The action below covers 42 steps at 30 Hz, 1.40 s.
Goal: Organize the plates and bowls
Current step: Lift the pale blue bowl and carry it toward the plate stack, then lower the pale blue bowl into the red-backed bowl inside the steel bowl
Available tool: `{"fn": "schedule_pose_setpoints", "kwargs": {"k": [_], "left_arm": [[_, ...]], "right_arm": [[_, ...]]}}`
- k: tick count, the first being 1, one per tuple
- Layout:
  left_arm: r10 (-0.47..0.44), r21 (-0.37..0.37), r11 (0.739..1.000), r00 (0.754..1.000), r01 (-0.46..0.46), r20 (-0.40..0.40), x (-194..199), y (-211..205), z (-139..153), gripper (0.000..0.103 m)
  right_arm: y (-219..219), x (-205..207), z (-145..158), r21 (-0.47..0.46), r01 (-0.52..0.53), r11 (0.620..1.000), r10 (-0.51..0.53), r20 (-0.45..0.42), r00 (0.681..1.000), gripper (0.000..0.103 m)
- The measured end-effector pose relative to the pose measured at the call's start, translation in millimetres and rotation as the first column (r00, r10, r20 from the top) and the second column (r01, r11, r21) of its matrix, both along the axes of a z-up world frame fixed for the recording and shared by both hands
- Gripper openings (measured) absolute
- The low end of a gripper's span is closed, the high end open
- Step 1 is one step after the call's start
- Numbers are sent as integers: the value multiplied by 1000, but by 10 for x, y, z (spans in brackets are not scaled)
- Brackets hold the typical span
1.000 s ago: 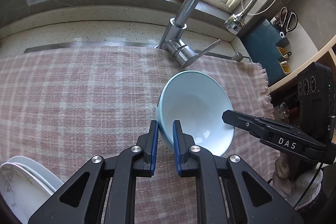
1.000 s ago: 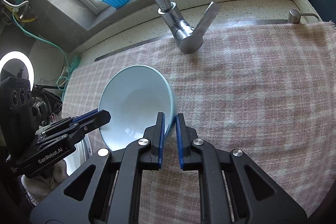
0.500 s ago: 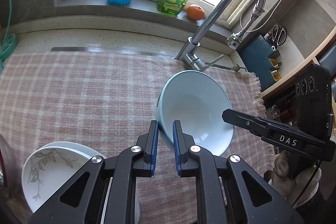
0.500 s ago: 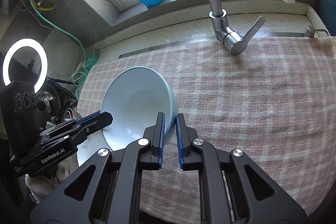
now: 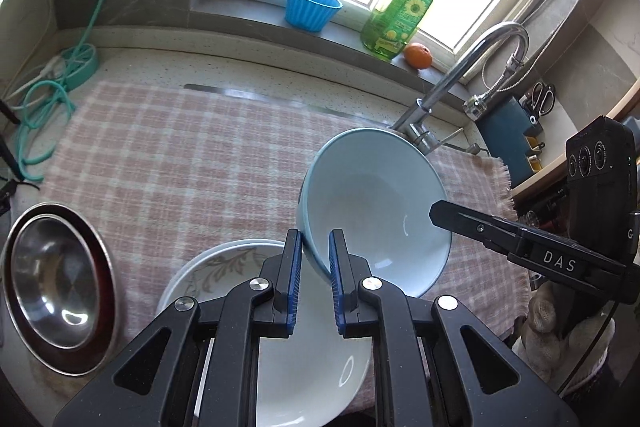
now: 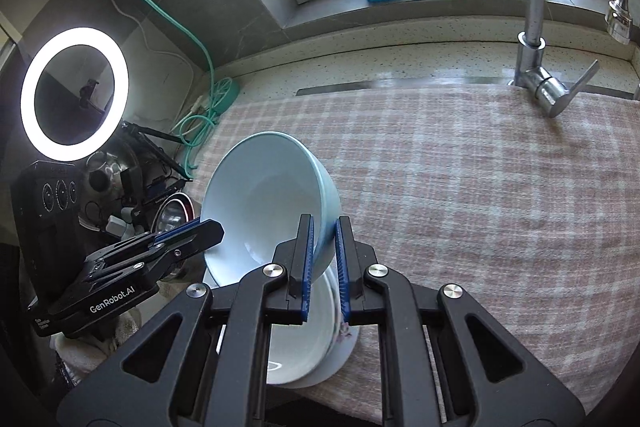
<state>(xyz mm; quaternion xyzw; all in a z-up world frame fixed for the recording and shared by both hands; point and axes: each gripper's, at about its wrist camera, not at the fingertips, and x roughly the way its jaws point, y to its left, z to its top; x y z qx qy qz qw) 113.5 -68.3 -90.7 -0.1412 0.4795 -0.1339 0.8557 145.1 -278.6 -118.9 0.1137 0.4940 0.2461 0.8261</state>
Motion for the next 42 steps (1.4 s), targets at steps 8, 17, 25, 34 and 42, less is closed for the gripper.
{"fn": "schedule_pose_setpoints", "kwargs": {"k": [8,17,25,34,42], "left_arm": [[68,-3,998,998,-68,6,-195,543,9,12],[147,19,989,989,-147,14,-390,1036,16,12],[208,56,976,978,-208,13,-544,1387,-13,12],[247,95,965,969,-246,-2,-650,1666,-90,12],[244,148,959,970,-241,-4,-648,1786,-121,12]], "right_arm": [[609,-82,-17,-2,-73,997,73,2,997,11],[1220,-132,-80,-2,-160,987,160,-7,987,11],[1702,-182,-152,-11,-228,974,228,-15,974,11],[2116,-200,-255,-31,-272,962,271,-33,962,11],[2367,-174,-333,-72,-299,951,296,-49,954,11]]}}
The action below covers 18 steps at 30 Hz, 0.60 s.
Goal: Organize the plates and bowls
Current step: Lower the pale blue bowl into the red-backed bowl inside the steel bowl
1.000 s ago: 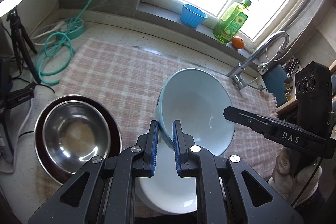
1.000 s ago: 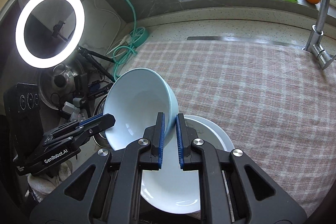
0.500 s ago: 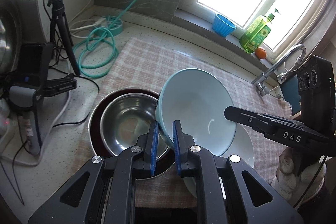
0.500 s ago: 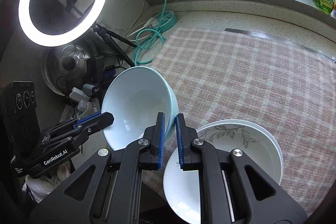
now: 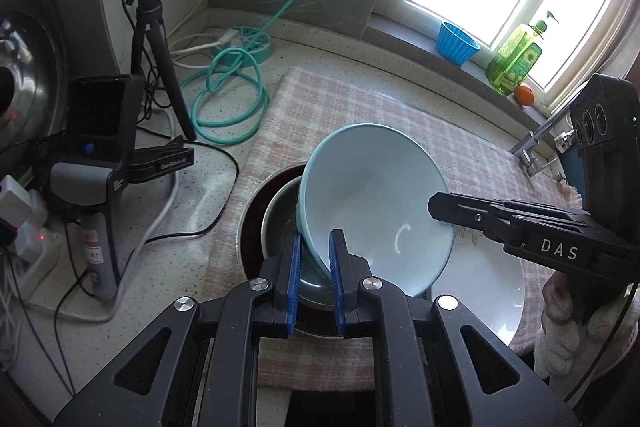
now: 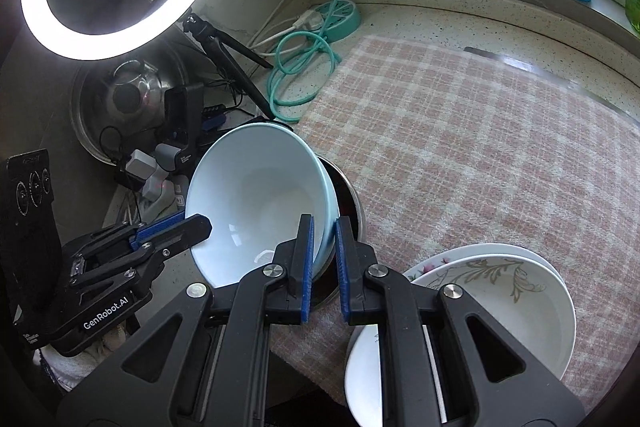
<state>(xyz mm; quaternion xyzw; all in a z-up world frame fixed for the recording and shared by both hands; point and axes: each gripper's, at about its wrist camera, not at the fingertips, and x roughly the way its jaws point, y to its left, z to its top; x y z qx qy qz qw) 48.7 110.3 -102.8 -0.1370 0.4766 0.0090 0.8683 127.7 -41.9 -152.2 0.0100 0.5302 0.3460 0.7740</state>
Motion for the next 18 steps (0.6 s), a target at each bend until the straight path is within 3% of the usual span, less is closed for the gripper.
{"fn": "schedule_pose_setpoints", "kwargs": {"k": [18], "left_arm": [[1,-7,1000,998,-2,-56,57,121,-175,12]], "right_arm": [[178,4,-194,-65,-30,997,29,-18,999,11]]}}
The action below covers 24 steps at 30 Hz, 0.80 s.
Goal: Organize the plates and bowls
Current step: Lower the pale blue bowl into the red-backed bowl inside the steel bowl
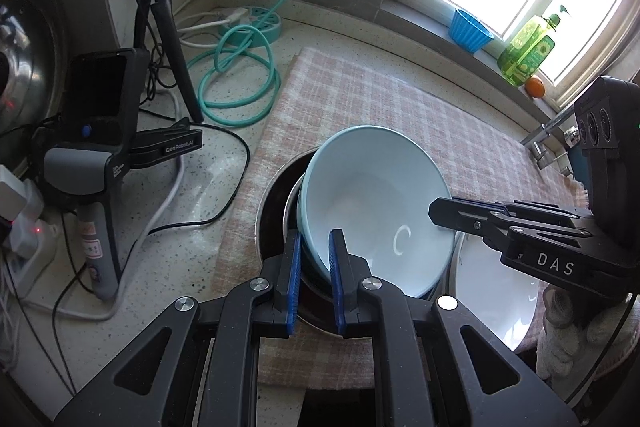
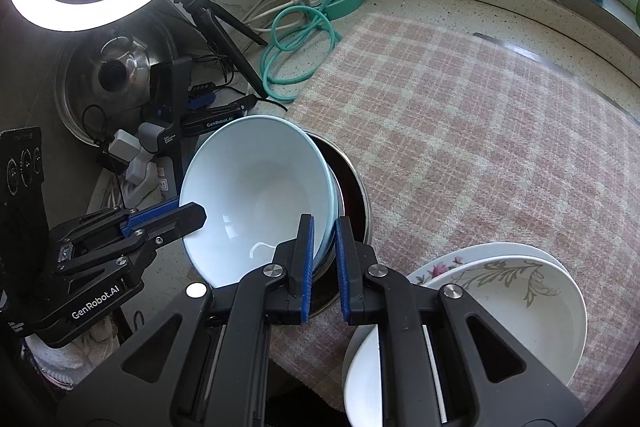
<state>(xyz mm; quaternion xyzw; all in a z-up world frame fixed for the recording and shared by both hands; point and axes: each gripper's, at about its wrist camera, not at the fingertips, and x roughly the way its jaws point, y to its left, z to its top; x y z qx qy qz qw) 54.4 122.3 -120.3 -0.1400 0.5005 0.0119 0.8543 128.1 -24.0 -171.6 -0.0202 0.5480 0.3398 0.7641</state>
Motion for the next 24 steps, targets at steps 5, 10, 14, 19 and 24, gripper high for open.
{"fn": "schedule_pose_setpoints", "kwargs": {"k": [5,10,14,19,24], "left_arm": [[9,-8,1000,1000,-10,-20,37,42,-48,11],[9,-14,1000,999,-10,-41,54,58,-94,11],[15,-26,1000,999,-16,-49,59,68,-108,11],[21,-31,999,998,-23,-54,69,80,-105,11],[23,-35,999,998,-25,-60,79,89,-110,11]], "right_arm": [[46,-5,-28,-15,-11,1000,10,-5,1000,11],[66,-4,-85,-22,-18,1000,17,-21,1000,11],[65,11,-102,-20,-20,1000,19,-29,999,11],[61,26,-101,-15,-23,1000,23,-43,999,14],[58,27,-104,-13,-27,1000,26,-45,999,14]]}}
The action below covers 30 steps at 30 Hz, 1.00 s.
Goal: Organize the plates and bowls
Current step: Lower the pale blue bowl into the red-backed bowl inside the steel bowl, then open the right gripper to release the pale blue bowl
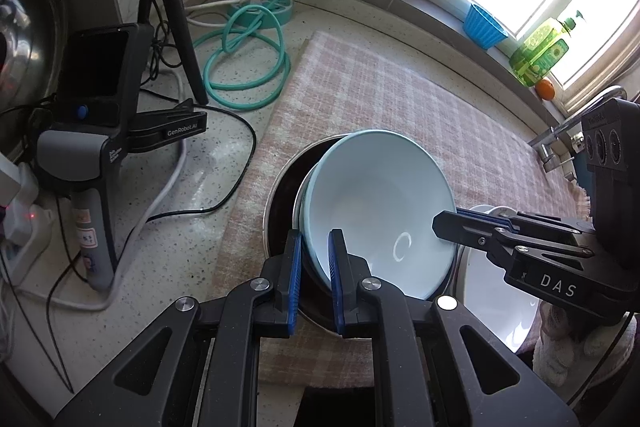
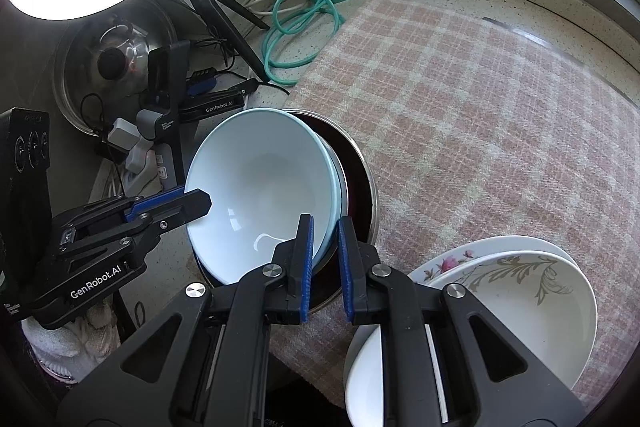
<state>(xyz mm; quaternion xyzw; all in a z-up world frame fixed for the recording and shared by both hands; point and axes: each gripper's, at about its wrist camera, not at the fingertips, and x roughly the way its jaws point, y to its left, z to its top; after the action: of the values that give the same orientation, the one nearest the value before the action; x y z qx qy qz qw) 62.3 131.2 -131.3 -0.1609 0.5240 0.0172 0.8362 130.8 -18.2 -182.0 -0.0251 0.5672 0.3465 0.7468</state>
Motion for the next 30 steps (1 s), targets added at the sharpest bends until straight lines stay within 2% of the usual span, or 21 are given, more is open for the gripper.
{"fn": "schedule_pose_setpoints", "kwargs": {"k": [23,24,28,30], "left_arm": [[5,-17,1000,1000,-5,-1,17,32,29,12],[4,-15,1000,1000,-4,1,16,33,36,13],[14,-9,1000,1000,-14,28,-7,70,114,13],[23,-3,1000,999,-23,44,-26,110,166,13]], "right_arm": [[-23,-56,76,18,-2,1000,2,2,1000,21],[-29,-56,85,23,-2,1000,2,2,1000,22],[-80,-63,184,43,6,999,-7,38,999,38],[-118,-65,250,49,10,999,-13,69,998,40]]}}
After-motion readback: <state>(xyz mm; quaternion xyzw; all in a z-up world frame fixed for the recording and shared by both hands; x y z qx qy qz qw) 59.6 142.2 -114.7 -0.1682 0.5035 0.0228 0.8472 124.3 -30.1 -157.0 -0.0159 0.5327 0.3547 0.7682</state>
